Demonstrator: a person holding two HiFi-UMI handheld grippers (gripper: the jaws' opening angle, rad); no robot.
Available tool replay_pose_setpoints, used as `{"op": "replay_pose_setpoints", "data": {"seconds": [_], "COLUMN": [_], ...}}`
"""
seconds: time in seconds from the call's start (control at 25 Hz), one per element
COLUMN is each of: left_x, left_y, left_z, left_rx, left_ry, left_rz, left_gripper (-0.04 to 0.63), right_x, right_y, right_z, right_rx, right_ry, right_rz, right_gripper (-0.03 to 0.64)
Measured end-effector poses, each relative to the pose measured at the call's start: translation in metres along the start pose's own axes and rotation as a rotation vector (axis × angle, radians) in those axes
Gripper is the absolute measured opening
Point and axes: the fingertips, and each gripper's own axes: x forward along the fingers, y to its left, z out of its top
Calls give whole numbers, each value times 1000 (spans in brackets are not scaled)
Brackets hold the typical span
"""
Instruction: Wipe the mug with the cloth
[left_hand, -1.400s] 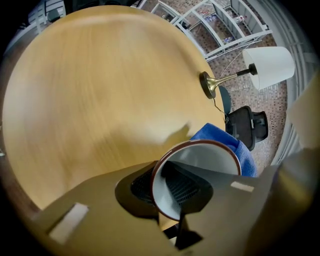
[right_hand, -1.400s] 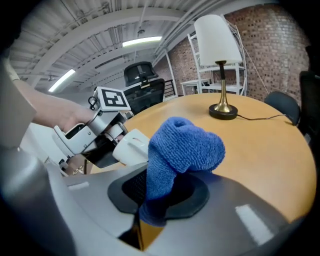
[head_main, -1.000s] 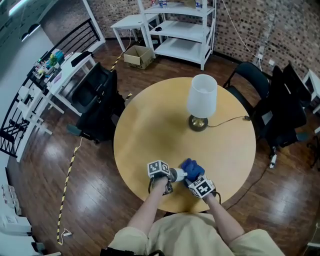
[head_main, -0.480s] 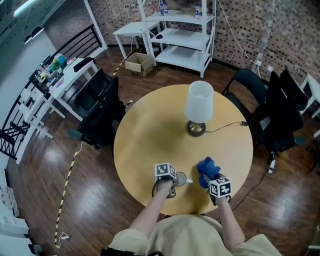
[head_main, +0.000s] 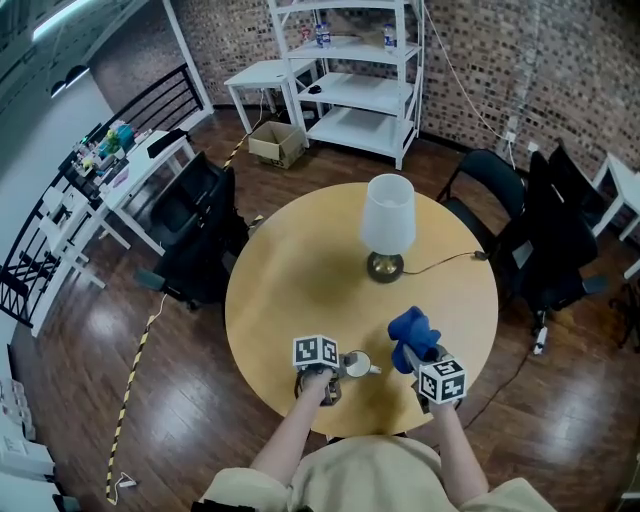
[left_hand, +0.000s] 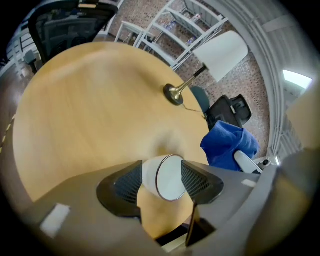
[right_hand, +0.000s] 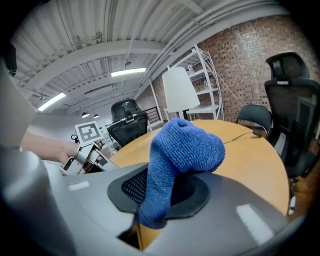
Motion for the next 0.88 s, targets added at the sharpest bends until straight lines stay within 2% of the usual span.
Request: {"op": "replay_pose_setpoints", "data": {"seconds": [0.12,0.24,0.4,0.48,0.64,0.88], "left_x": [-41,-92,-167,-200,-246,-285], "left_y": [-18,-45,-90,-110,-134,-144], "left_z": [32,72,118,132,139,134], "left_rx": [102,264,448,546,708,743], "left_ry": [-179,-399,-688,-811,-956,-1085], "left_rz": [-21,-2,39,94,216,270], "left_gripper": [287,310,314,314,316,307], "right_x": [-6,-15,-34,-46,-66,-76], "right_y": [14,32,53,60,70,75], "right_z": [41,90,156,182,212,222], "right_rx": [-36,-117,-238,-277,-322,-354], "right_ry": [-94,-192,-317,-367,-428,-454], "right_rz": [30,46,6,-28,-99,-167], "right_gripper": [80,80,80,80,80,80]}}
